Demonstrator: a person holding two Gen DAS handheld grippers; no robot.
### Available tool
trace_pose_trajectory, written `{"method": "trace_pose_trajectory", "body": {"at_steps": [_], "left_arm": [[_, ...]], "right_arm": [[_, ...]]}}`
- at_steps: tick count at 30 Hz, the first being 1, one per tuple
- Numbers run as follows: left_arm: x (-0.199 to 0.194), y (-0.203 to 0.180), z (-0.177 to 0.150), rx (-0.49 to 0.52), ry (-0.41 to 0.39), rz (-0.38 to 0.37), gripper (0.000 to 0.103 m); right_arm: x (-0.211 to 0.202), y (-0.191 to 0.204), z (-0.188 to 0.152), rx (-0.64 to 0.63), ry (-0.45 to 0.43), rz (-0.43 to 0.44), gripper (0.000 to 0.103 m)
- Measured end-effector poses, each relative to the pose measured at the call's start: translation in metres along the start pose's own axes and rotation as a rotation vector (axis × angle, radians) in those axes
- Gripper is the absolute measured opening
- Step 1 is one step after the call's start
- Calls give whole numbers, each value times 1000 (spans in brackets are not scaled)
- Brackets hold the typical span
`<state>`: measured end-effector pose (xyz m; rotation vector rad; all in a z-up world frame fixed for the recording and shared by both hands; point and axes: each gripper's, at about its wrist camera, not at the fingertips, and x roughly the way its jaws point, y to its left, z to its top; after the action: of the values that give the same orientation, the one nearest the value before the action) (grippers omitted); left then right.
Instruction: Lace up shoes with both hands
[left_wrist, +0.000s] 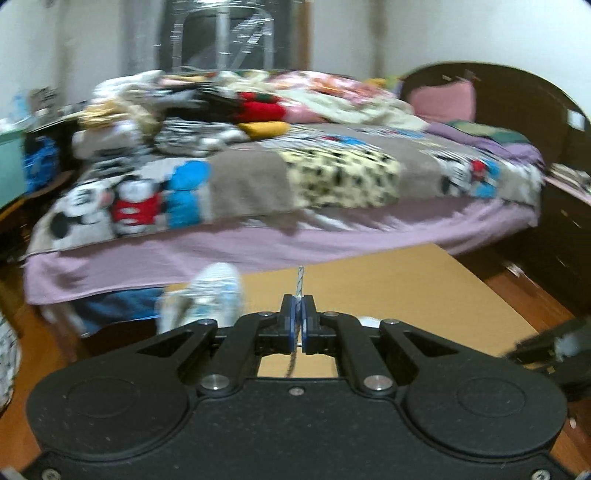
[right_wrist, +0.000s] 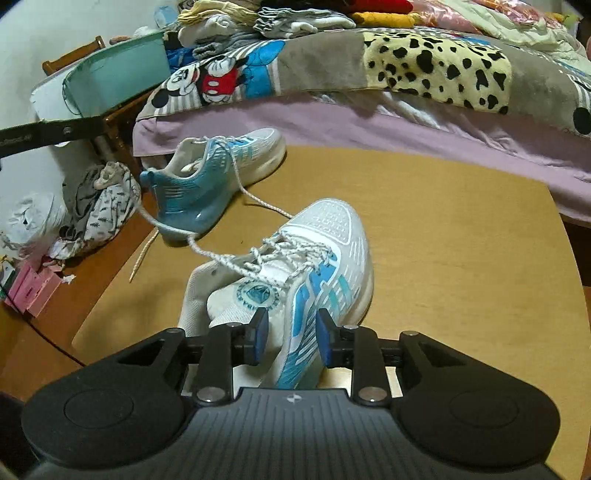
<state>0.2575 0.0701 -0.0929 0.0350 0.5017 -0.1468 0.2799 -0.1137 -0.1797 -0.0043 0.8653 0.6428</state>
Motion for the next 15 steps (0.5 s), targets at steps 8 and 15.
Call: {"method": "trace_pose_trajectory", "body": {"at_steps": [8, 15], "left_arm": [[40, -51, -11, 61, 70, -119, 2], [58, -75, -22, 88, 130, -189, 2]], "right_arm": [[-9, -20, -3, 61, -51, 59, 17], [-2, -11, -8, 4, -53, 47, 19]]}}
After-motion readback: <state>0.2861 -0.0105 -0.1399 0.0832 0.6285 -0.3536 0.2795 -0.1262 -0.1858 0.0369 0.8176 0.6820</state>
